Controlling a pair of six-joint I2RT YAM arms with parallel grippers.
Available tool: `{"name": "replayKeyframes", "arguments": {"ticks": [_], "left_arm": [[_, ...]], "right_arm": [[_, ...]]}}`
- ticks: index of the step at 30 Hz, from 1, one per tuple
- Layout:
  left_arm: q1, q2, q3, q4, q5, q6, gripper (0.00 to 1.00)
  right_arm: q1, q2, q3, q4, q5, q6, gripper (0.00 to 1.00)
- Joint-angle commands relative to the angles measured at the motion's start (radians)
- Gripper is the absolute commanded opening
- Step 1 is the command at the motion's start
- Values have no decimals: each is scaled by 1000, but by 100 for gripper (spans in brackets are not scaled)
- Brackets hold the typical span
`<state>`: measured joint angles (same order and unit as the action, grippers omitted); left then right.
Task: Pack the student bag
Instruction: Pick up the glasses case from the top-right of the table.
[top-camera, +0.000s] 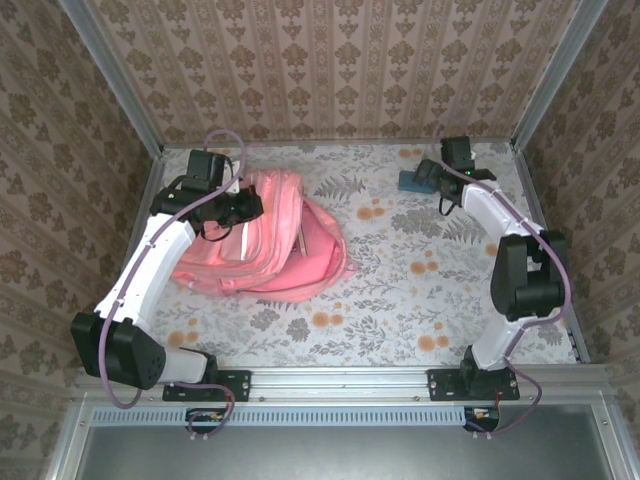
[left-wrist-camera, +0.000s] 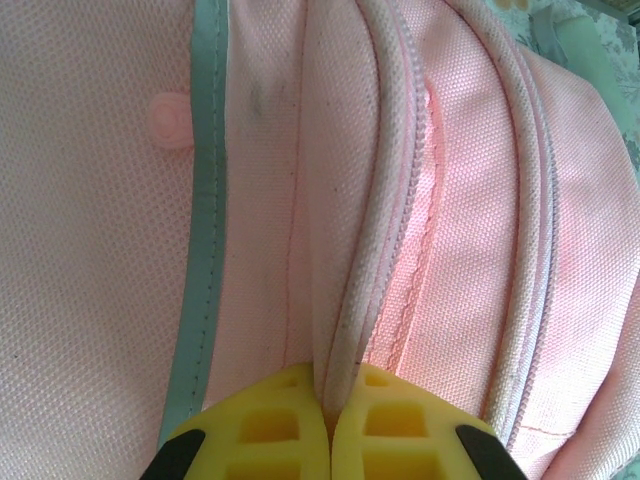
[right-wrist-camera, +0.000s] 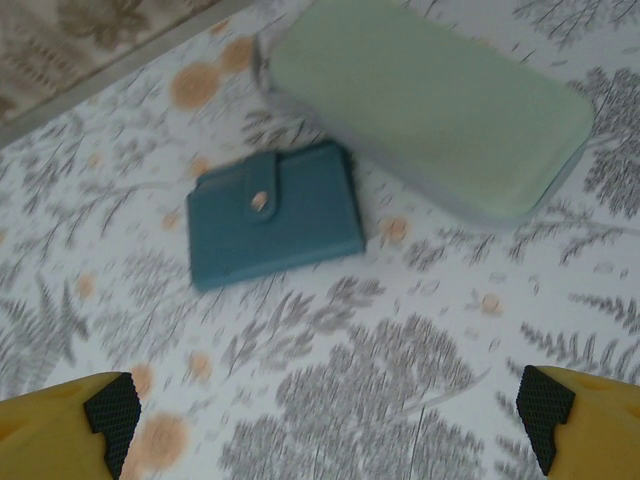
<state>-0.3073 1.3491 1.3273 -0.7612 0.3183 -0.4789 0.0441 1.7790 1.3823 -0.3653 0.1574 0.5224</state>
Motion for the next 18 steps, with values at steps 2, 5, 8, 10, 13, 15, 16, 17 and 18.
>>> {"name": "replayKeyframes", "arguments": {"ticks": [2, 5, 8, 10, 13, 15, 16, 17, 18], "left_arm": [[-9, 1, 12, 65, 15, -7, 0], [-14, 5, 9, 64, 3, -10, 0], [-19, 10, 6, 65, -10, -15, 0], [-19, 15, 7, 64, -17, -16, 0], [-20, 24, 13, 63, -19, -21, 0], [-22, 25, 17, 63, -22, -23, 0], [-22, 27, 19, 63, -24, -24, 0], [-24, 28, 21, 62, -26, -25, 0], [-24, 28, 22, 58, -27, -23, 0]], "right_arm": [[-70, 119, 127, 17, -49, 4, 100], [-105, 216, 218, 25, -76, 0, 99], [-130, 321, 352, -14, -111, -1, 100], [-142, 382, 430, -26, -128, 0, 100], [-159, 483, 543, -27, -181, -14, 100], [-174, 550, 642, -65, -177, -21, 100], [-179, 577, 677, -82, -182, -30, 99], [-185, 606, 722, -109, -184, -44, 100], [-190, 631, 766, -139, -183, -53, 99]]}}
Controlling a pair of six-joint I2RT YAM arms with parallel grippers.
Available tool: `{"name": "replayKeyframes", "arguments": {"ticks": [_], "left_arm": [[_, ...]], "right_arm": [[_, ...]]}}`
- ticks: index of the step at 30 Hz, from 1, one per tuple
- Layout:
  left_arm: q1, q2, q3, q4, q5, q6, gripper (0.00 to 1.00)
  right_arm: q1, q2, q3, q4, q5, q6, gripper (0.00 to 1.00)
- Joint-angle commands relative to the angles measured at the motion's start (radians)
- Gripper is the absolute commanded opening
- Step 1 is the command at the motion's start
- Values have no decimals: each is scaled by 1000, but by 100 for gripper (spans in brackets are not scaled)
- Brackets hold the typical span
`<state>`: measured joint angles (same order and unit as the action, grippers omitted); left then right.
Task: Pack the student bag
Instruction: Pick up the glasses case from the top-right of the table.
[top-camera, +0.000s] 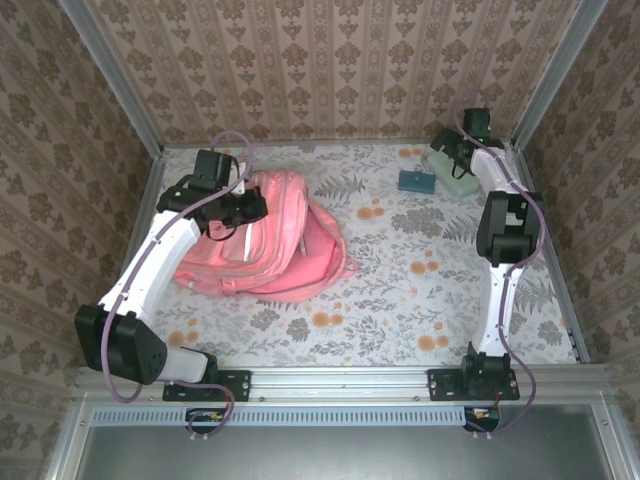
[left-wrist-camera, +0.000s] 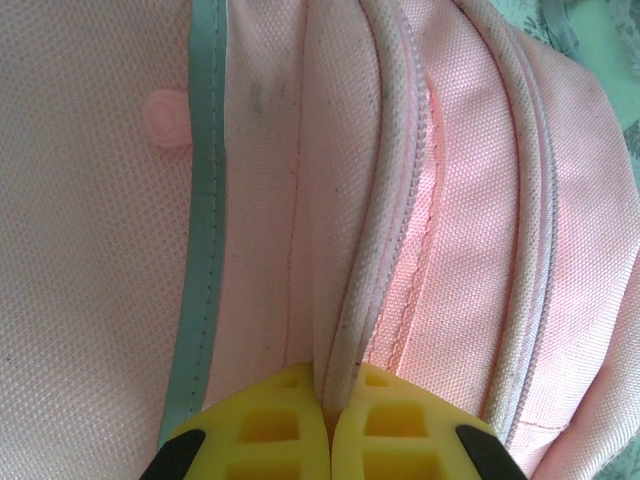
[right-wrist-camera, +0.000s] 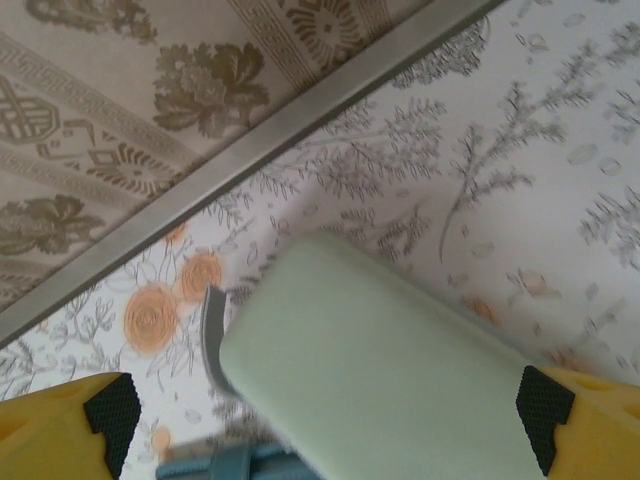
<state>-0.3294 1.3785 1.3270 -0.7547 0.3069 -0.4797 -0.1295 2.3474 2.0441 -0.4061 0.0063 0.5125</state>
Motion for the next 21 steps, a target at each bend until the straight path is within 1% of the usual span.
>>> {"name": "replayKeyframes", "arguments": {"ticks": [1, 5, 7, 14, 17, 21], "left_arm": [[-2, -1, 26, 48, -18, -21, 0], [-3, -6, 24, 38, -24, -14, 0], [-3, -7, 19, 38, -25, -13, 0], [-2, -8, 2, 49, -16, -13, 0], [-1, -9, -5, 57, -12, -14, 0], [-3, -10, -15, 64, -5, -14, 0]], "right_arm": [[-20, 80, 132, -117, -32, -52, 100], [-36, 111, 158, -126, -48, -82, 100], [-42, 120, 163, -163, -57, -94, 100], [-41, 115, 155, -246, -135, -147, 99], [-30, 71, 105, -249, -131, -155, 100], [-12, 5, 3, -214, -86, -171, 100]]}}
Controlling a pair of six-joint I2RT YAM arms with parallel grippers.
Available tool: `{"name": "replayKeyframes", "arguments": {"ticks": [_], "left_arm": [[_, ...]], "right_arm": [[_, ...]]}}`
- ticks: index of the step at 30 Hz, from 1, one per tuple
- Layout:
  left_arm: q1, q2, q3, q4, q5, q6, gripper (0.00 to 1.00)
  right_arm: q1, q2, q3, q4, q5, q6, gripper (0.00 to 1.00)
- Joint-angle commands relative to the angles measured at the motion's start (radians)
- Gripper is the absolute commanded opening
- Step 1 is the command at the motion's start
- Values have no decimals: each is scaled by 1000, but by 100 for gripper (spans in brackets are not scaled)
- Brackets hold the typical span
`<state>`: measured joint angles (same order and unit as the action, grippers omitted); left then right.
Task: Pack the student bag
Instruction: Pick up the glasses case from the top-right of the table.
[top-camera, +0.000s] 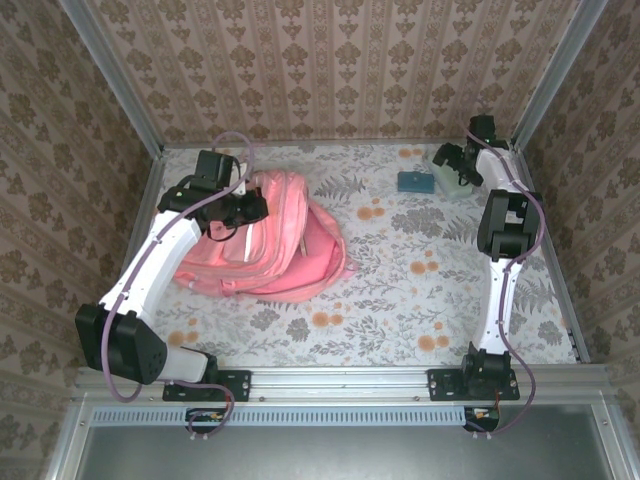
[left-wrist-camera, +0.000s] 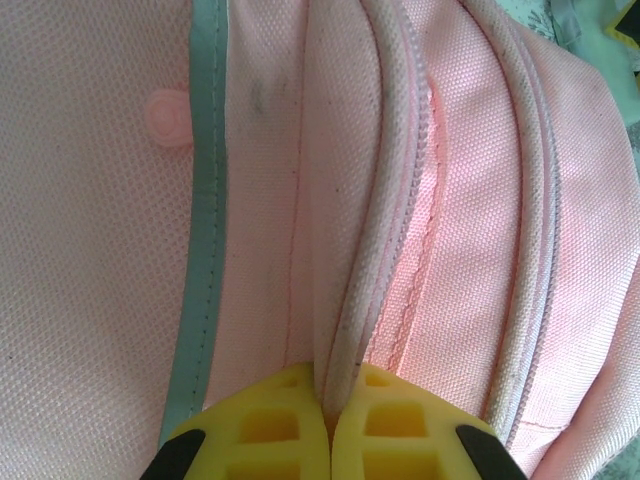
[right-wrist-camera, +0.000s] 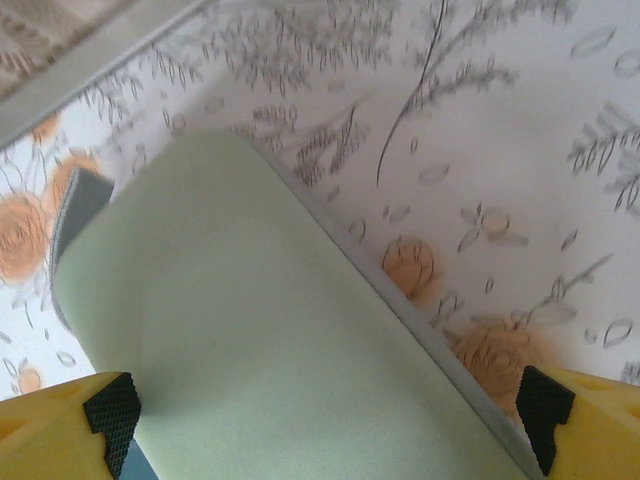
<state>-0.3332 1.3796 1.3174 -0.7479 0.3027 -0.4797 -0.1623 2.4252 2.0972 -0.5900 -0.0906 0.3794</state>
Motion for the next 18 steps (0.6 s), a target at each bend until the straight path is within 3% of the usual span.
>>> {"name": "replayKeyframes", "arguments": {"ticks": [1, 18], "left_arm": [[2, -11, -7, 59, 1, -14, 0], [2, -48, -33, 57, -4, -13, 0]], "right_arm": [[27, -78, -61, -31, 31, -46, 100], [85, -54, -81, -110, 144, -104, 100]]}}
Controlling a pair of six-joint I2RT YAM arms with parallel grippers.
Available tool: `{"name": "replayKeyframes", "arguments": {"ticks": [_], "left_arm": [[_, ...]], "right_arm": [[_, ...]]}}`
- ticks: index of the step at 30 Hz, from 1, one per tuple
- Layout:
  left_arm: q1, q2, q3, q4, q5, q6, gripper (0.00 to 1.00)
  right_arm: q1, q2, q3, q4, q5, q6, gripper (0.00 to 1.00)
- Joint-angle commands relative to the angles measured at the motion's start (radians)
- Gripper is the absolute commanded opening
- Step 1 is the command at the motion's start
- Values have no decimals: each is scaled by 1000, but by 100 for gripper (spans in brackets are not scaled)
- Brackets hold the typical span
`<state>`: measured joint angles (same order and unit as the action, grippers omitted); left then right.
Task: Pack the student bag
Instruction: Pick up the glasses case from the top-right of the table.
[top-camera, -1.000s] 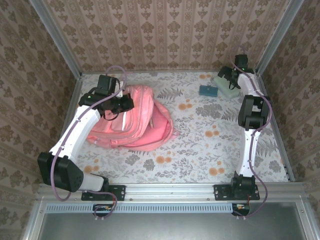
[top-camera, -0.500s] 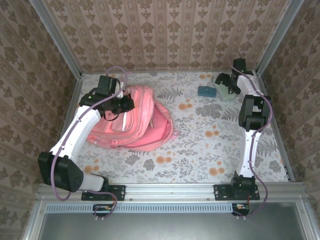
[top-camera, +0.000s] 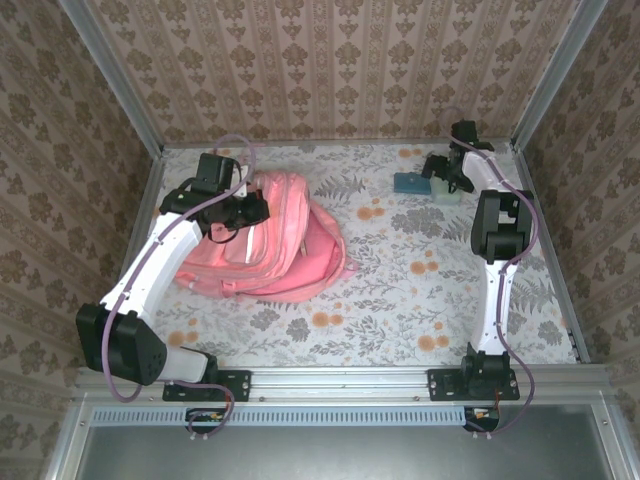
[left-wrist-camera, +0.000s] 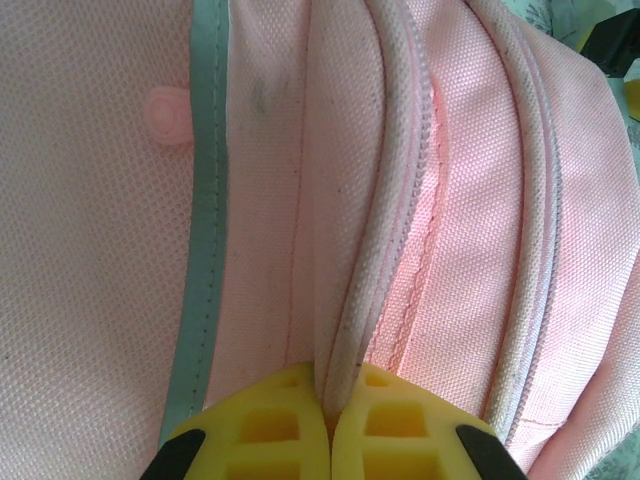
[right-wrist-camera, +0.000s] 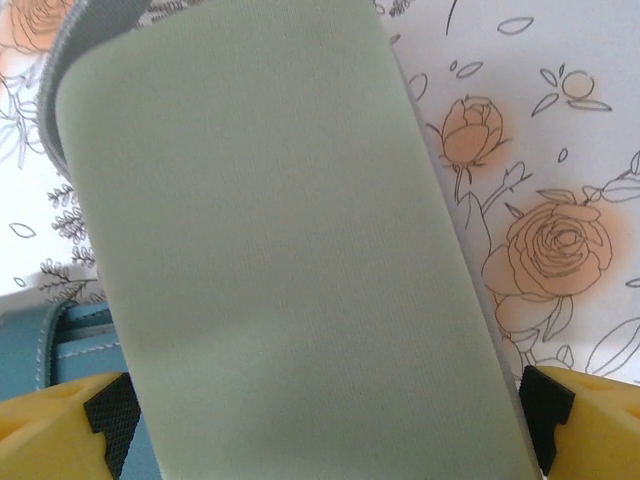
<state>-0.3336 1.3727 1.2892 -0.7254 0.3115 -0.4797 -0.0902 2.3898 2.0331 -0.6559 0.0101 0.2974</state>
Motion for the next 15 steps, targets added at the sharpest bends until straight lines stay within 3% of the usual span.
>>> {"name": "replayKeyframes", "arguments": {"ticks": [1, 8, 15], "left_arm": [[1, -43, -6, 34, -14, -13, 0], [2, -47, -5, 29, -14, -10, 0], [5, -43, 5, 30, -6, -1, 0]], "right_arm": [[14, -15, -19, -47, 46, -23, 100], [14, -46, -51, -30, 37, -26, 82], [14, -210, -164, 48, 39, -5, 77]]}}
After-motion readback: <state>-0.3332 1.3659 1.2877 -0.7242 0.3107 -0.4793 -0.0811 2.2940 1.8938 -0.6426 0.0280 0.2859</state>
